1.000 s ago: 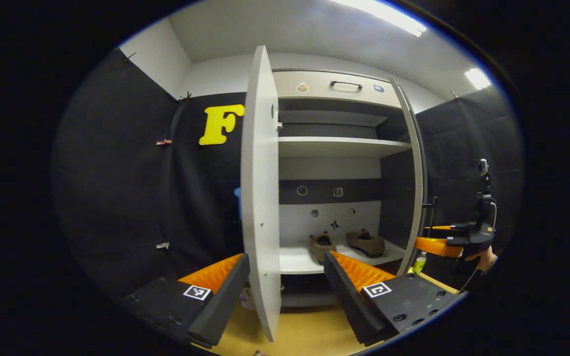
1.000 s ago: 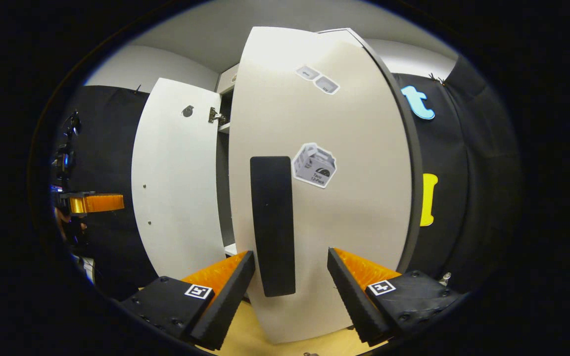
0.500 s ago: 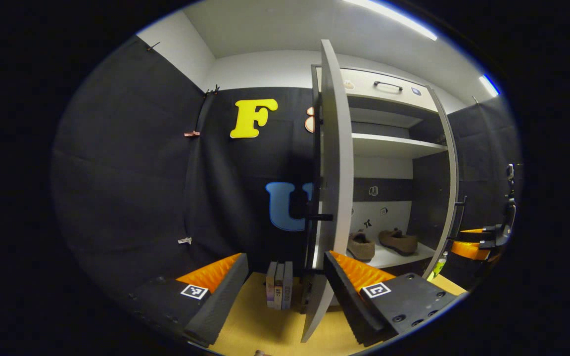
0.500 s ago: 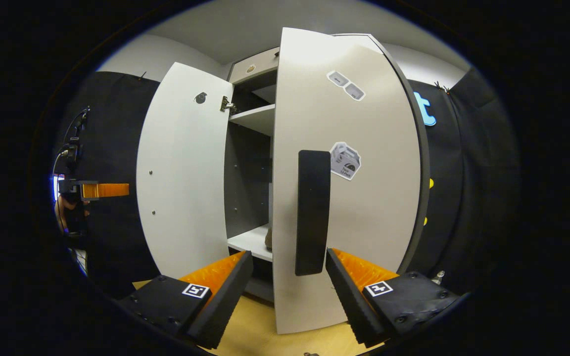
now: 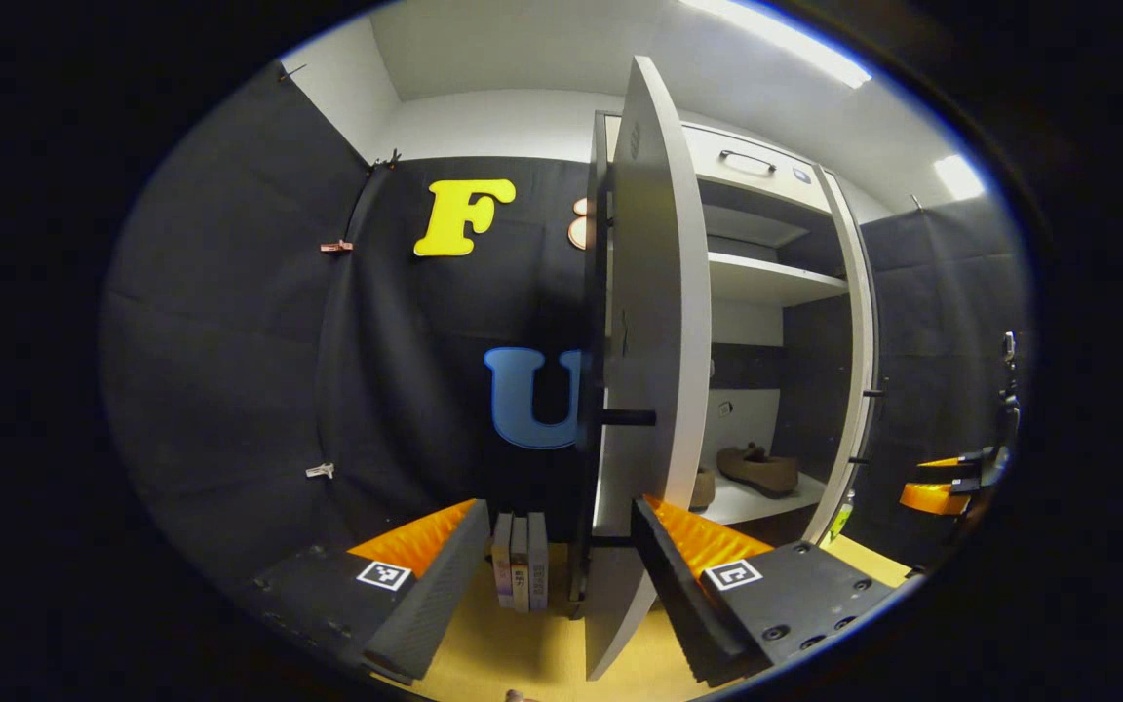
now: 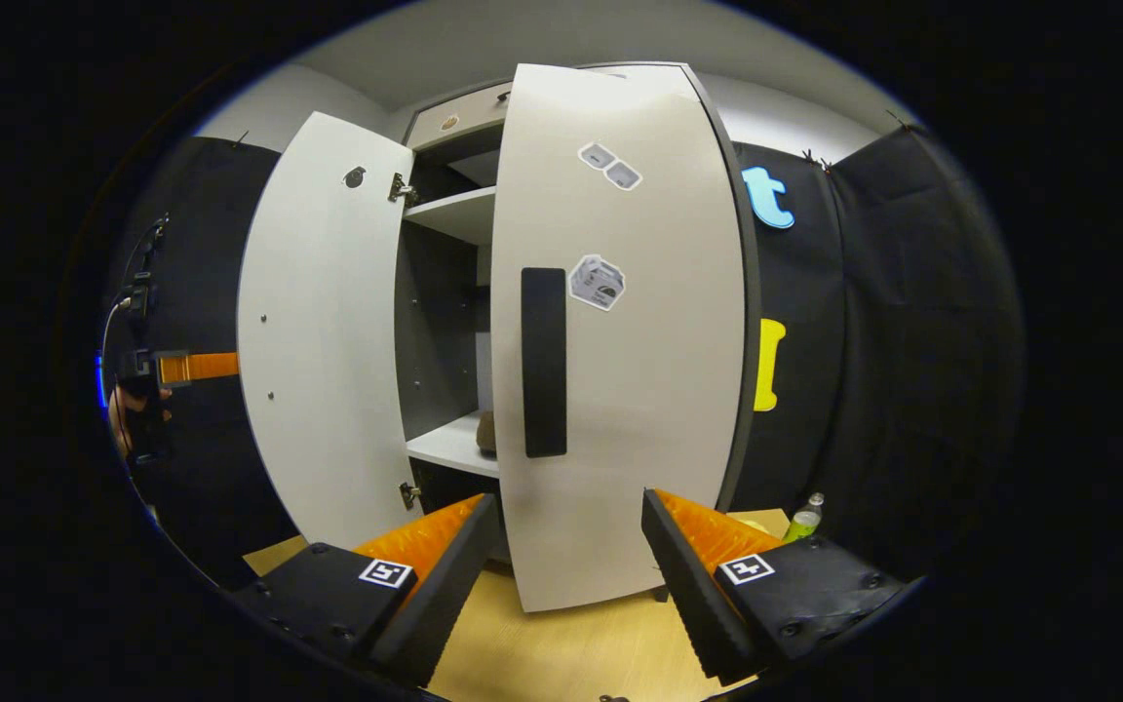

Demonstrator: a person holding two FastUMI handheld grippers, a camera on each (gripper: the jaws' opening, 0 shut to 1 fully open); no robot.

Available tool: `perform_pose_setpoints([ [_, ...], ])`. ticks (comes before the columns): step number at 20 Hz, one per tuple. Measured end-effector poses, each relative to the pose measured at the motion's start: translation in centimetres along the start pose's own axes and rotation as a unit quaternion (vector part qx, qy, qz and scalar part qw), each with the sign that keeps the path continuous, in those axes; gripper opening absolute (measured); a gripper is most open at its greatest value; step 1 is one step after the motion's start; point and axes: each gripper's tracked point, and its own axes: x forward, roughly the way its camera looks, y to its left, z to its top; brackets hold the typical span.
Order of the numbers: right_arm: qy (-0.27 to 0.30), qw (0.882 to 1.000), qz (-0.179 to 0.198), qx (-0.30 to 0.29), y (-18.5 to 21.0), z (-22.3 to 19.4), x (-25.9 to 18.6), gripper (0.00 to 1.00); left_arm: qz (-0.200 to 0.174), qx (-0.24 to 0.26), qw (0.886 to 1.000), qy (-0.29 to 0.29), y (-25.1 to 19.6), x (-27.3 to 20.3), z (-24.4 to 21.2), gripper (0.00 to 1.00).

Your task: Grab one shoe with the right hand and put it into the shoe cabinet, grab the other shoe with the left hand and put it into the shoe cabinet; then close the right door with the right hand and the left door with the left hand.

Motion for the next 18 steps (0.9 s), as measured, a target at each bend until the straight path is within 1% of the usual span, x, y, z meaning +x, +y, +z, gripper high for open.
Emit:
perform_pose_setpoints([
  [5,-0.011,1.000,-0.017,-0.005,-0.9,1.0,-0.4,0.98,-0.031,0.002,0.999,0.004,-2.4,0.3,0.0,0.94],
  [8,-0.016,1.000,-0.013,-0.005,-0.8,1.4,0.0,0.98,-0.063,-0.010,0.998,0.007,-5.4,0.8,-0.3,0.94],
  [9,-0.016,1.000,-0.012,-0.007,-0.9,1.5,0.3,0.98,-0.072,-0.012,0.997,0.007,-6.4,1.0,-0.3,0.98],
  [10,-0.018,1.000,-0.011,-0.005,-1.0,1.6,0.4,0.98,-0.078,-0.012,0.997,0.007,-7.3,1.3,-0.4,0.94],
  [15,-0.024,1.000,0.001,0.009,-2.0,2.1,0.2,0.98,-0.095,0.006,0.995,0.003,-11.0,3.3,-0.1,0.94],
  [18,-0.027,1.000,-0.001,0.015,-3.2,2.4,-0.2,0.98,-0.115,-0.019,0.993,0.005,-13.1,4.5,-0.7,0.94],
])
